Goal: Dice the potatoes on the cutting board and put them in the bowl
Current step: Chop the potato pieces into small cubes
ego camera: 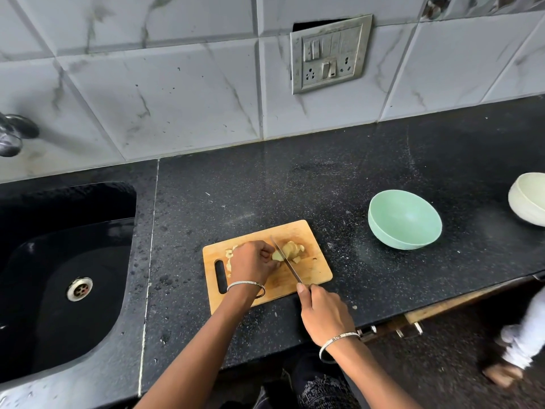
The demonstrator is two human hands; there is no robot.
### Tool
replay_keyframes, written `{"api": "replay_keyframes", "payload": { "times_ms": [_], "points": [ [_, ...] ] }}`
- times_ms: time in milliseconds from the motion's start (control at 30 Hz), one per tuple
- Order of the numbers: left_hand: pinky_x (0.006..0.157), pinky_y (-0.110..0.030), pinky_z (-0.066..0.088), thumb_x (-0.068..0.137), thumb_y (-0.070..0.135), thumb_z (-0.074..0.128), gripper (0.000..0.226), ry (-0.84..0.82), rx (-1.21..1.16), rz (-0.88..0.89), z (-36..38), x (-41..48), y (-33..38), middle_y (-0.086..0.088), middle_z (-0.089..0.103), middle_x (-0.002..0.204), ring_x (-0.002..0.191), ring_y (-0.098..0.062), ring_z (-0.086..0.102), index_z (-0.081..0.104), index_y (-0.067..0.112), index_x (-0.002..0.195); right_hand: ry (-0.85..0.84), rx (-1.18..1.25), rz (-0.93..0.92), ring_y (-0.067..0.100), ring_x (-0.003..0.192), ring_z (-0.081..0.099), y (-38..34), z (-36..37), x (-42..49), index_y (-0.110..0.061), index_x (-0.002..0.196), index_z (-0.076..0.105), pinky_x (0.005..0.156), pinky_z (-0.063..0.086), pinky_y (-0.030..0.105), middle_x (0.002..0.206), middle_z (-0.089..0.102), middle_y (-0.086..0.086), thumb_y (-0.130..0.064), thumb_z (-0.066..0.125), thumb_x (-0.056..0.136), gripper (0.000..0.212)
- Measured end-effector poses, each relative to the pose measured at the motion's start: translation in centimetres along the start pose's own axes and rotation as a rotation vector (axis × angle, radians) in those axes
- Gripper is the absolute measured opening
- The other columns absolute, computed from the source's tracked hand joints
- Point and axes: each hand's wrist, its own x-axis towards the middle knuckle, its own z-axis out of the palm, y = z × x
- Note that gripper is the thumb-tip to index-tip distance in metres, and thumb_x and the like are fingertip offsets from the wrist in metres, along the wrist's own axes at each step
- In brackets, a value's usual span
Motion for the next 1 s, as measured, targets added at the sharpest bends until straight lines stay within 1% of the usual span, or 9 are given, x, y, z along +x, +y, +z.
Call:
{"api": "replay_keyframes", "payload": {
  "times_ms": [100, 167, 233, 333, 467, 633, 833, 900, 1000],
  "points": [
    [0.073, -0.026, 0.056, 0.068, 0.021, 0.085, 0.025, 0.010, -0.003, -0.008, 0.2, 0.0, 0.1, 0.003, 0.073, 0.080, 0.073, -0.008, 0.067, 0.074, 0.018, 0.091, -0.007, -0.019, -0.011, 0.036, 0.098, 0.061, 0.1, -0.1, 0.0, -0.022, 0.094, 0.055, 0.070, 0.041, 0.041, 0.098, 0.066, 0.008, -0.054, 0.022, 0.100, 0.046],
    [0.073, -0.026, 0.057, 0.069, 0.019, 0.084, 0.024, 0.013, -0.011, -0.018, 0.3, 0.1, 0.1, 0.003, 0.074, 0.080, 0.072, -0.008, 0.067, 0.075, 0.017, 0.090, -0.008, -0.030, -0.026, 0.035, 0.098, 0.061, 0.2, -0.3, 0.0, -0.023, 0.093, 0.055, 0.071, 0.044, 0.042, 0.098, 0.066, 0.008, -0.055, 0.022, 0.100, 0.046],
    [0.071, -0.023, 0.056, 0.068, 0.017, 0.085, 0.024, 0.014, -0.041, -0.033, 0.4, 0.2, 0.0, 0.002, 0.074, 0.079, 0.070, -0.006, 0.066, 0.076, 0.016, 0.089, -0.016, -0.030, -0.024, 0.035, 0.098, 0.061, 0.1, -0.4, 0.0, -0.023, 0.095, 0.056, 0.073, 0.045, 0.042, 0.098, 0.066, 0.007, -0.055, 0.021, 0.100, 0.047],
    [0.062, -0.010, 0.049, 0.068, 0.013, 0.085, 0.023, 0.011, -0.099, -0.060, 0.5, 0.1, 0.0, 0.001, 0.074, 0.078, 0.064, -0.004, 0.064, 0.076, 0.014, 0.088, -0.036, -0.022, -0.016, 0.034, 0.100, 0.060, -0.2, -0.6, -0.1, -0.023, 0.101, 0.058, 0.074, 0.044, 0.040, 0.101, 0.066, 0.007, -0.053, 0.021, 0.101, 0.047],
    [0.072, -0.022, 0.056, 0.065, 0.010, 0.086, 0.025, -0.004, -0.135, -0.082, 0.3, 0.3, 0.0, -0.001, 0.074, 0.076, 0.068, -0.007, 0.067, 0.077, 0.012, 0.088, -0.042, -0.061, -0.005, 0.035, 0.098, 0.061, -1.0, -0.8, 0.5, -0.018, 0.101, 0.058, 0.073, 0.045, 0.039, 0.105, 0.065, 0.010, -0.049, 0.025, 0.102, 0.045],
    [0.072, -0.024, 0.057, 0.061, 0.011, 0.089, 0.022, 0.008, -0.169, -0.111, 0.1, 0.4, 0.0, 0.002, 0.073, 0.072, 0.067, -0.006, 0.068, 0.077, 0.016, 0.080, 0.003, -0.196, -0.039, 0.036, 0.102, 0.062, -1.6, -0.4, 0.3, -0.015, 0.110, 0.057, 0.071, 0.042, 0.039, 0.108, 0.065, 0.011, -0.046, 0.025, 0.103, 0.045],
    [0.073, -0.025, 0.058, 0.061, 0.005, 0.088, 0.030, -0.017, -0.244, -0.140, -0.2, -0.1, 0.4, -0.001, 0.073, 0.074, 0.068, -0.008, 0.068, 0.074, 0.010, 0.087, -0.081, -0.013, 0.022, 0.037, 0.101, 0.059, -0.5, -1.2, 0.8, -0.020, 0.103, 0.060, 0.082, 0.048, 0.042, 0.107, 0.064, 0.013, -0.053, 0.022, 0.101, 0.050],
    [0.074, -0.030, 0.059, 0.059, 0.006, 0.089, 0.033, -0.009, -0.245, -0.148, -0.1, -0.2, 0.3, 0.001, 0.071, 0.073, 0.069, -0.011, 0.069, 0.072, 0.011, 0.087, -0.057, -0.004, -0.003, 0.036, 0.097, 0.059, -0.4, -1.4, 0.6, -0.022, 0.095, 0.057, 0.077, 0.047, 0.041, 0.102, 0.064, 0.011, -0.054, 0.020, 0.101, 0.049],
    [0.074, -0.032, 0.059, 0.057, 0.010, 0.090, 0.036, 0.009, -0.225, -0.156, -0.1, -0.4, 0.2, 0.000, 0.071, 0.073, 0.071, -0.013, 0.069, 0.072, 0.012, 0.088, -0.041, -0.026, -0.027, 0.034, 0.097, 0.060, -0.7, -1.2, -0.1, -0.020, 0.098, 0.058, 0.073, 0.044, 0.040, 0.100, 0.065, 0.008, -0.052, 0.020, 0.101, 0.050]
  ]
}}
